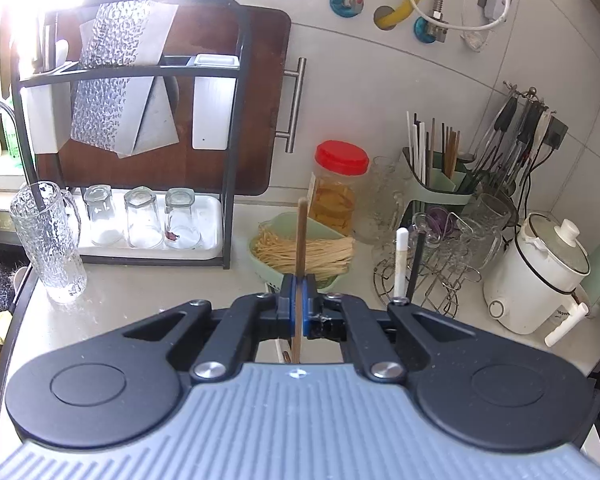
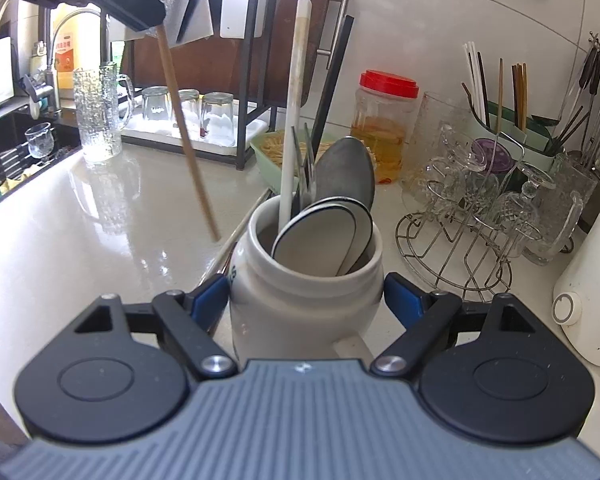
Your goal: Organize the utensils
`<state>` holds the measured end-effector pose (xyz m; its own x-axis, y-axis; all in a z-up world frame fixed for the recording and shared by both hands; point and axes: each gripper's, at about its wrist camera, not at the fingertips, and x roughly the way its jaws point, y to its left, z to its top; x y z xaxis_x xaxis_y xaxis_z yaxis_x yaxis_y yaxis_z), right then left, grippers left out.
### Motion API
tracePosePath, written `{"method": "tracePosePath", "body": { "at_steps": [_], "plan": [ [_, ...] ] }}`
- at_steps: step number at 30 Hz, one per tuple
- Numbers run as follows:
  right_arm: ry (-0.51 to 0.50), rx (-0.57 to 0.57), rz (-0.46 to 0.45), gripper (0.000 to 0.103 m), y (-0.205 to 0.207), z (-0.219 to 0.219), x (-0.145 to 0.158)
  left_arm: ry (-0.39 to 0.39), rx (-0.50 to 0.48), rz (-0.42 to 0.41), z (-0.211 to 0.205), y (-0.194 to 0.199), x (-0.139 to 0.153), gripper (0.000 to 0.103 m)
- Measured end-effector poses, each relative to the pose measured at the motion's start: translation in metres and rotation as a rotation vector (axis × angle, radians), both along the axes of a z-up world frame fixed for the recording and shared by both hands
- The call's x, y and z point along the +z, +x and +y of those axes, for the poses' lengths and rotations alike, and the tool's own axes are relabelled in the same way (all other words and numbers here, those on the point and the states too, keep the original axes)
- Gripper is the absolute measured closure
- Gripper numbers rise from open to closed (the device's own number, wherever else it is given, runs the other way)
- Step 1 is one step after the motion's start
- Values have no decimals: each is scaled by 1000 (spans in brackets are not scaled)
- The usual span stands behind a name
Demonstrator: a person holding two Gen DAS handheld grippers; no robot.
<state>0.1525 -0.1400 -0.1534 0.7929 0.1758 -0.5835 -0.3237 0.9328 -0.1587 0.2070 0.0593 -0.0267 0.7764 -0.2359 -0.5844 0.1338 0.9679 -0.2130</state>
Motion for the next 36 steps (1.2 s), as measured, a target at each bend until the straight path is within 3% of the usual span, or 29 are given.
{"method": "tracePosePath", "body": {
  "at_steps": [10,14,21,26,29,32,36],
  "plan": [
    [10,1,-17,16,-5,-1,-1,21,-9,-34,-2,-13,18,103],
    [12,0,-15,16,-5,-1,-1,12,-20,4,0,-9,8,103],
    [10,1,-14,16,-6,-1,-2,28,-40,163,2,12,-55,103],
    [9,1,-15,16,-6,-1,-2,113,-61,259,-1,26,-107,101],
    [10,0,-13,16,-6,-1,-1,149,-88,314,-4,38,-133,91],
    [9,-4,-8,16,-5,-1,-1,175,-101,326,-7,49,-148,68],
    [8,-6,-11,16,-5,0,-1,182,-121,336,-11,61,-161,68]
  ]
}}
